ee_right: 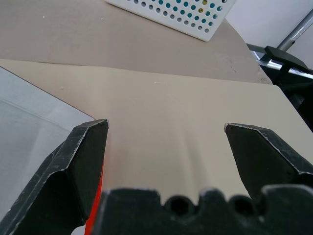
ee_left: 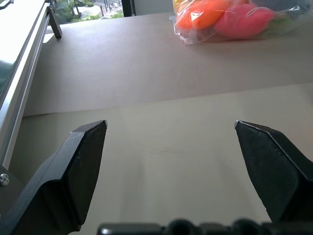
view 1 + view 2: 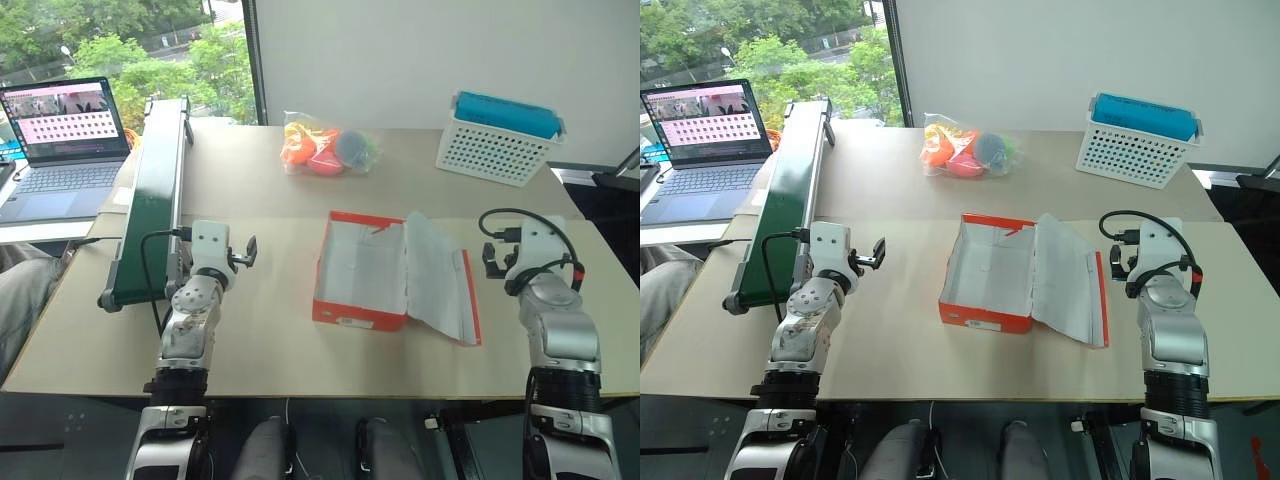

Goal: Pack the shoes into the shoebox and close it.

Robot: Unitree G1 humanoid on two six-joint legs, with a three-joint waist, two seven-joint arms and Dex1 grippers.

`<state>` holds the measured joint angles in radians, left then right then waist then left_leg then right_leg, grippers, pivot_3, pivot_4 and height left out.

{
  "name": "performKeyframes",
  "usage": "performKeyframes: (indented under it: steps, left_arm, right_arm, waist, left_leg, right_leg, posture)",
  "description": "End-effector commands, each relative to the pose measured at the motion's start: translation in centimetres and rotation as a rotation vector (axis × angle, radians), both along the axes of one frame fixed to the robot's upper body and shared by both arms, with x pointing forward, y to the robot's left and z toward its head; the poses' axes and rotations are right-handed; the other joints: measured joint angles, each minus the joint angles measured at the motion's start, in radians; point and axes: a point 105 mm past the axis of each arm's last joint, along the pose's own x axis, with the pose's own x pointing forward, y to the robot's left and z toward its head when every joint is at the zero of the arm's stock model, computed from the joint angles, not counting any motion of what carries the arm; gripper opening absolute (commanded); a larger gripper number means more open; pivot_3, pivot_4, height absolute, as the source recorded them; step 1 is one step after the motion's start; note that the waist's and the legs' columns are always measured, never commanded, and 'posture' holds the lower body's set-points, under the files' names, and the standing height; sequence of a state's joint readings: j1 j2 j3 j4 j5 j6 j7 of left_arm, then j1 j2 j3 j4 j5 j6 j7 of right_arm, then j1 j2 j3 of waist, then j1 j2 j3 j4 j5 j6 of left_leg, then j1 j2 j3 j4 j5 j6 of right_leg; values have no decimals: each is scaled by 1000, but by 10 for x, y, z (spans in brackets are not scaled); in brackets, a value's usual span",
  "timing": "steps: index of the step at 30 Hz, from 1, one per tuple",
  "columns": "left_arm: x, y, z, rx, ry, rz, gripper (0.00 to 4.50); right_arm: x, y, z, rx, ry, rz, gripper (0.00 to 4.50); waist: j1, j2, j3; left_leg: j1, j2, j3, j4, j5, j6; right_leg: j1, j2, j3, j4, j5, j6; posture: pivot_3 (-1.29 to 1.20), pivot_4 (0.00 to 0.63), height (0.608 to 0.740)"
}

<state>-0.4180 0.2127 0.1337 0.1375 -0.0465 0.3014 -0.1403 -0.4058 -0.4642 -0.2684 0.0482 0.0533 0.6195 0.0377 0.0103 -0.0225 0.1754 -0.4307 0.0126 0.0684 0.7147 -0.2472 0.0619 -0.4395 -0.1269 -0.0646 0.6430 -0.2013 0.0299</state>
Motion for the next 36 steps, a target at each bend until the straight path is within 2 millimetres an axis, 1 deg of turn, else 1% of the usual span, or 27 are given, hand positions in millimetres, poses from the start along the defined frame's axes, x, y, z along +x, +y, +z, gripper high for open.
performKeyframes:
  steps: [1, 3, 4, 5, 7, 9, 11, 12, 14, 15, 16, 17, 18, 19, 20, 21, 22, 24, 27, 29, 31, 33, 36]
  left_arm:
    - [4, -13, 18, 47, -75, -58, 4500]
    - [3, -27, 40, 142, -175, -113, 4500]
    - [1, -30, 49, 166, -225, -119, 4500]
    - [0, -29, 59, 170, -265, -111, 4500]
    - [-3, -25, 74, 171, -329, -90, 4500]
    - [-5, -20, 85, 181, -374, -70, 4500]
    - [-5, -12, 97, 181, -404, -35, 4500]
    - [-5, -7, 100, 175, -411, -16, 4500]
    - [-5, 2, 101, 144, -399, 20, 4500]
    - [-4, 5, 99, 132, -391, 32, 4500]
    - [-2, 19, 90, 119, -333, 90, 4500]
    - [-1, 29, 82, 111, -291, 131, 4500]
    - [-1, 49, 66, 92, -198, 199, 4500]
    - [-4, 63, 55, 63, -136, 247, 4500]
    - [-6, 72, 46, 30, -86, 261, 4500]
    - [-8, 78, 38, 14, -37, 267, 4500]
    - [-9, 80, 35, 13, -13, 266, 4500]
    - [-11, 86, 34, 11, -1, 278, 4500]
    - [-13, 98, 30, 8, 39, 303, 4500]
    - [-12, 99, 30, 2, 52, 301, 4500]
    - [-11, 100, 32, 3, 51, 301, 4500]
    - [-10, 102, 31, 1, 57, 305, 4500]
    - [-10, 105, 25, -20, 87, 331, 4500]
  right_arm:
    - [-3, -6, 20, -5, -76, -40, 4465]
    - [1, 8, 40, 62, -157, 2, 4465]
    - [3, 24, 53, 111, -202, 78, 4465]
    - [4, 46, 68, 157, -244, 199, 4465]
    - [0, 84, 90, 208, -283, 408, 4465]
    - [-9, 116, 108, 229, -299, 591, 4465]
    - [-24, 151, 129, 252, -312, 803, 4465]
    - [-32, 165, 137, 255, -310, 899, 4465]
    - [-47, 188, 142, 250, -287, 1051, 4465]
    - [-51, 193, 141, 247, -274, 1089, 4465]
    - [-59, 208, 135, 200, -230, 1168, 4465]
    - [-65, 217, 129, 167, -197, 1220, 4465]
    - [-74, 234, 112, 92, -117, 1308, 4465]
    - [-80, 245, 95, 32, -52, 1365, 4465]
    - [-80, 251, 79, -13, 10, 1381, 4465]
    - [-78, 254, 66, -59, 51, 1384, 4465]
    - [-76, 256, 59, -83, 66, 1382, 4465]
    - [-76, 260, 48, -109, 77, 1395, 4465]
    - [-72, 270, 23, -104, 103, 1399, 4465]
    - [-71, 274, 15, -111, 99, 1396, 4465]
    - [-71, 276, 14, -115, 86, 1401, 4465]
    - [-69, 278, 16, -83, 66, 1388, 4465]
    - [-64, 278, 11, -86, 55, 1357, 4465]
  waist:
    - [0, 0, 0]
    - [1, 0, 0]
    - [1, 0, 0]
    - [1, 0, 0]
    - [-8, 0, 0]
    - [-12, 0, 0]
    - [-12, 0, 0]
    - [-12, 0, 0]
    - [-11, 0, 0]
    - [-10, 0, 0]
    - [-8, 0, 0]
    - [-7, 0, 0]
    - [-7, 0, 0]
    - [-8, 0, 0]
    - [-10, -1, 0]
    - [-14, -1, -1]
    - [-16, -2, 0]
    - [-16, -2, 0]
    - [-9, -5, -1]
    - [-8, -7, -2]
    - [-7, -7, -2]
    - [-6, -7, -2]
    - [-4, -7, -2]
  left_leg:
    - [0, 0, 0, 0, 0, 0]
    - [0, 0, 0, 0, 0, 0]
    - [0, 0, 0, 0, 0, 0]
    - [0, 0, 0, 0, 0, 0]
    - [-1, 0, 0, 0, 0, 0]
    - [-1, 1, 0, -1, 0, 0]
    - [0, 1, -1, -1, 0, 0]
    - [0, 1, -1, -1, 0, 0]
    - [0, 1, -1, 0, 0, 0]
    - [0, 1, -1, 0, 0, 0]
    - [0, 1, -2, 0, 0, 0]
    - [0, 0, -2, 0, 0, 0]
    - [0, 0, -2, 0, 0, 0]
    - [0, 0, -2, 0, 0, 0]
    - [0, 0, -2, 0, 0, 0]
    - [0, 0, -2, -1, 0, 0]
    - [0, 0, -2, -1, 0, 0]
    - [0, 0, -2, 0, 0, 0]
    - [0, 0, -3, 0, 0, -1]
    - [0, 0, -3, 0, 0, -1]
    - [0, 0, -3, 0, 0, -1]
    - [-1, 0, -3, 0, 1, -2]
    - [0, 0, -3, 0, 1, -2]
  right_leg:
    - [0, 0, 0, 0, 0, 0]
    - [0, 0, 0, 0, 0, 0]
    - [-1, 0, 0, 0, 0, 0]
    - [-1, 0, 0, 0, 0, 0]
    - [-2, 0, 1, 1, 0, 0]
    - [-2, 1, 1, 1, 0, 0]
    - [-2, 1, 0, 1, 0, 0]
    - [-1, 1, 0, 1, 0, 0]
    - [-1, 1, -1, 1, 0, 0]
    - [-1, 1, -1, 1, 0, 0]
    - [0, 0, -2, 1, 0, 0]
    - [0, 0, -3, 0, 0, 0]
    - [0, -1, -2, 0, 0, 0]
    - [0, -1, -3, 0, 0, 0]
    - [0, -1, -2, 0, 0, 0]
    - [0, 0, -3, 0, 0, 0]
    - [0, 0, -3, 0, 0, 0]
    - [-1, 0, -3, 1, 0, 0]
    - [0, -1, -3, 1, 0, 0]
    - [0, -1, -4, 1, 0, 0]
    - [-1, -1, -3, 1, 0, 0]
    - [-1, -1, -3, 0, 0, 0]
    - [-1, -1, -4, 1, 1, -1]
  posture:
    - [0, 150, 699]
    - [0, 150, 699]
    - [0, 150, 699]
    - [0, 150, 699]
    - [0, 150, 699]
    - [0, 150, 699]
    - [0, 150, 699]
    - [0, 150, 699]
    - [0, 150, 699]
    - [0, 150, 699]
    - [0, 150, 699]
    - [0, 150, 699]
    - [0, 150, 699]
    - [0, 150, 699]
    - [0, 150, 699]
    - [0, 150, 699]
    - [0, 150, 699]
    - [0, 150, 699]
    - [0, 150, 699]
    - [0, 150, 699]
    - [0, 150, 699]
    - [0, 150, 699]
    - [0, 150, 699]
